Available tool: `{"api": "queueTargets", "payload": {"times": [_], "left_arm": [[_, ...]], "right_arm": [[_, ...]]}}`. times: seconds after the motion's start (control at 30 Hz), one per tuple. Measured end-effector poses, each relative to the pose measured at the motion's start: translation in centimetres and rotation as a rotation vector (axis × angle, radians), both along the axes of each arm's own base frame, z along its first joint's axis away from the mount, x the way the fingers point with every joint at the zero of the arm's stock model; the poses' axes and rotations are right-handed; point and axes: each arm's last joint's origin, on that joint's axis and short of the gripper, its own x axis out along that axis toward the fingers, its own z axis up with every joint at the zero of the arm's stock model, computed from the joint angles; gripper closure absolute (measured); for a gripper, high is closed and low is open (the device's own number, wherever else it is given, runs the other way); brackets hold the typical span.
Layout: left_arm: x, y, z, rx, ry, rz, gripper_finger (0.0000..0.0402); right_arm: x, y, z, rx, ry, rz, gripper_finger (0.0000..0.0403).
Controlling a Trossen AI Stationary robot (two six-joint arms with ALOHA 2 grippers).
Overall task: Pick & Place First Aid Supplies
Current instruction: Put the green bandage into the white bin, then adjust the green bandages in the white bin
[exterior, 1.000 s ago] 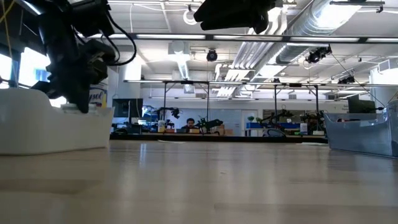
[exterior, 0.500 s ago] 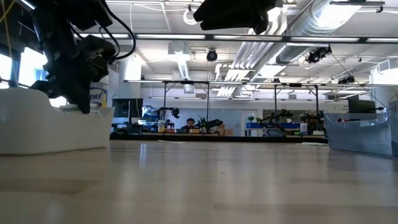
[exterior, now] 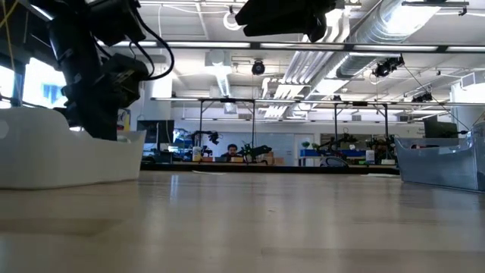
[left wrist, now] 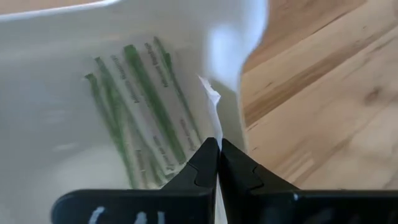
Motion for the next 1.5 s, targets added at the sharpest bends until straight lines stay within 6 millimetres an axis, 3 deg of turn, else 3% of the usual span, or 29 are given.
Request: {"api": "queueTargets", "payload": {"times": [0.43, 0.7, 0.8, 0.93, 1.13, 1.3, 1.5], "left_arm": [[-0.1, 0.1, 0.0, 0.043, 0.006, -0.028, 0.0313], [-0.1, 0.2, 0.2, 0.119, 0.022, -0.081, 0.0307], [0.0, 0.3, 1.5, 0.186, 0.063, -0.103, 0.031], [-0.2, 0.4, 4.6, 0.336, 0.12, -0.142, 0.0317], [-1.9, -1.9, 7.9, 0.509, 0.068, -0.278, 0.0319], [-3.5, -4.3, 6.9, 0.543, 0.037, -0.422, 0.0319], [-3.7, -5.1, 4.9, 0.593, 0.089, -0.455, 0.0319]], "right_arm": [[0.0, 0.0, 0.0, 0.004, 0.0, 0.001, 0.0263], [0.0, 0.0, 0.0, 0.004, 0.0, 0.001, 0.0263], [0.0, 0.0, 0.0, 0.004, 0.0, 0.002, 0.0263], [0.0, 0.1, 0.0, 0.004, 0.0, 0.005, 0.0263], [-0.2, 0.3, -0.1, 0.017, 0.008, 0.017, 0.0263], [0.1, 0.5, -1.0, 0.063, 0.036, 0.024, 0.0263], [1.8, -1.0, -1.5, 0.075, 0.004, 0.082, 0.0263]]}}
